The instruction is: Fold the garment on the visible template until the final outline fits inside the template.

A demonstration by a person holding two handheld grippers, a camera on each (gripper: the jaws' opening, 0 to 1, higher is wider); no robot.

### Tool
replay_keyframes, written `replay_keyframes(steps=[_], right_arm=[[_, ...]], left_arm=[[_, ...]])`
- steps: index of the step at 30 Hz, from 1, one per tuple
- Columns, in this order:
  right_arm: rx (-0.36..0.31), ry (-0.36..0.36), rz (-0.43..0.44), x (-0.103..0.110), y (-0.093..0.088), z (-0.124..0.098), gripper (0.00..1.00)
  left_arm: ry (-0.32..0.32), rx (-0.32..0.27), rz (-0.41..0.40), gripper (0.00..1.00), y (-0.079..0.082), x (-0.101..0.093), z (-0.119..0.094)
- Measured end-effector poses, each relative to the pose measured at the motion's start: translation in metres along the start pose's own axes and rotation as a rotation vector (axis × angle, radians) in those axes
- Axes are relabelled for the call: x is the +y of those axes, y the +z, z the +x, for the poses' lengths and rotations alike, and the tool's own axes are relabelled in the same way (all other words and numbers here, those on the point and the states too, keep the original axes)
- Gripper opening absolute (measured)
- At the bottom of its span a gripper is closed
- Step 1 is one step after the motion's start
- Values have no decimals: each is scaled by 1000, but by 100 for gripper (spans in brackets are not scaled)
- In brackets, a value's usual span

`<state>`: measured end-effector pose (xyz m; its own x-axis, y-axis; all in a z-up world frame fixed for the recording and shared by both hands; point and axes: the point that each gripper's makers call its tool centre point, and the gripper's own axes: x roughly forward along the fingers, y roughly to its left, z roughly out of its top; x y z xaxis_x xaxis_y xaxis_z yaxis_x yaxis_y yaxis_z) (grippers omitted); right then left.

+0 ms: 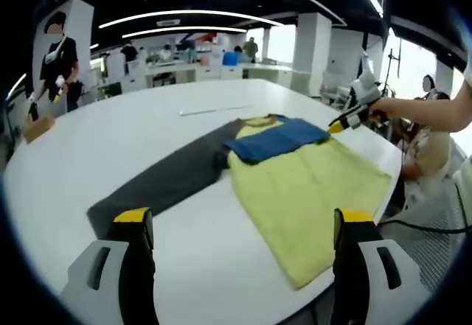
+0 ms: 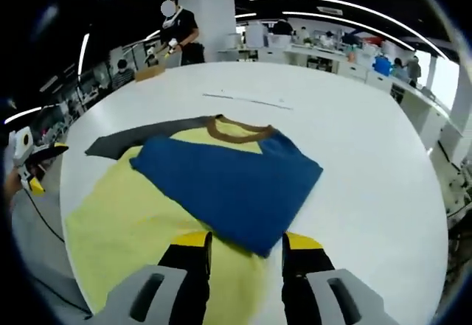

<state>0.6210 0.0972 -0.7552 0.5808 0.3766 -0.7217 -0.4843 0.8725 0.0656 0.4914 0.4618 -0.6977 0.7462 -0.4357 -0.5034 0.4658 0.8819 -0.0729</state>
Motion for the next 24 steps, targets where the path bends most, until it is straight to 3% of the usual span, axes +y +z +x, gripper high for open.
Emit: replay_keyframes(steps=[9,14,18,24], right_arm=[[26,-36,1,-11,-16,6,21],[21,-56,22,-18,-20,7,8],[26,-58,35,-19,-23,8,10],[31,-61,44,-20,-27,10,4]], left_arm=[[47,-17,-44,98,2,21,0],[70,-16,-48,97,2,36,-1],[94,-19,-73,96,-1,49,1],[126,-8,-82,94,-6,68,2]])
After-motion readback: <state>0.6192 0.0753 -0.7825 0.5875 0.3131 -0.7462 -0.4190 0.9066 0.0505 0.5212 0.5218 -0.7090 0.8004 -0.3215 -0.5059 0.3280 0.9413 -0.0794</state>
